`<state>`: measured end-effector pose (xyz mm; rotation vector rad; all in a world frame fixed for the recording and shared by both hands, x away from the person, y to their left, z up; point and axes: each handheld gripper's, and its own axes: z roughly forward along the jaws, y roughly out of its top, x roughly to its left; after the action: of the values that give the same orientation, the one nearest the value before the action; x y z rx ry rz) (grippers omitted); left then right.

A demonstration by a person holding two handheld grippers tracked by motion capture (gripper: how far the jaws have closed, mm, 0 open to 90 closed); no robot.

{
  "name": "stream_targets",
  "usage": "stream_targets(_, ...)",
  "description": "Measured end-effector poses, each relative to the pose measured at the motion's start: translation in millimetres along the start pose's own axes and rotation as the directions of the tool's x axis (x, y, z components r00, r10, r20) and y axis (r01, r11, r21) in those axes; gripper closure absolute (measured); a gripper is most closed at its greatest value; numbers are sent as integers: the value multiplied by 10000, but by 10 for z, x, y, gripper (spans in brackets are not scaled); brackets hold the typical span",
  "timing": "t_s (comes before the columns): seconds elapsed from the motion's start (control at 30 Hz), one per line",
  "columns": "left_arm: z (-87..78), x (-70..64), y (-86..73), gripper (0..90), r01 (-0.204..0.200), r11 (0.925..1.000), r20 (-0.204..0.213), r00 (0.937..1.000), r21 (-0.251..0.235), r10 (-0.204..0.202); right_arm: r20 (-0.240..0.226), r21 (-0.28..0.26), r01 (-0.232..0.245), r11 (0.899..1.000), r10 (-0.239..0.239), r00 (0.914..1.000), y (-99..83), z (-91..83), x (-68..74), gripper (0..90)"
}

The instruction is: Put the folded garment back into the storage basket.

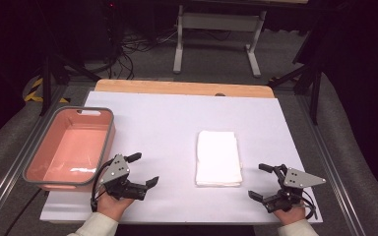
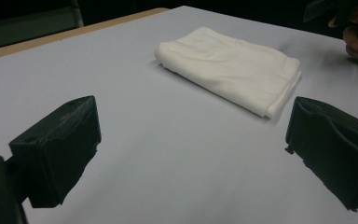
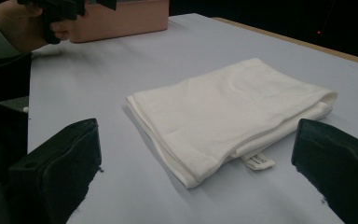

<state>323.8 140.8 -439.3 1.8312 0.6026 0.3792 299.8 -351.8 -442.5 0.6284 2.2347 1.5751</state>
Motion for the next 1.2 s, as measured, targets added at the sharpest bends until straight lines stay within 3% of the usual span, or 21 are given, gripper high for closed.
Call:
stream_targets(0.1, 51, 17, 71, 42, 14, 9999, 152, 9999, 109, -15, 8, -16, -17, 10000, 17, 10000, 1, -4, -3, 21)
stream_targets(0.23, 133, 65, 153, 40, 641, 9977, 52, 9979, 213, -642, 24, -56, -38, 10000, 39, 10000, 4, -13, 1, 25)
stream_targets(0.33, 173, 80, 186, 41, 582, 9980, 145, 9982, 243, -585, 49, -71, -63, 10000, 63, 10000, 5, -21, 1, 26)
stream_targets(0.37, 211, 84, 227, 43, 281, 9988, 129, 9995, 393, -286, 104, -105, -69, 9999, 70, 9999, 4, -26, 0, 26)
stream_targets(0.47, 259, 97, 293, 46, 49, 9984, 197, 9998, 566, -61, 100, -85, -87, 9999, 88, 9999, 3, -24, -3, 27)
stream_targets(0.67, 332, 121, 400, 45, 10, 9980, 460, 9989, 626, -38, 150, -157, -65, 9999, 68, 9999, 5, -33, -1, 27)
stream_targets(1.0, 527, 90, 549, 48, -432, 9955, 1019, 9942, 843, 345, 128, -187, -111, 9998, 114, 9999, 4, -40, -2, 27)
stream_targets(1.2, 642, 90, 629, 48, -408, 9959, 1237, 9918, 807, 306, 123, -148, -129, 9998, 131, 9998, 1, -31, -2, 26)
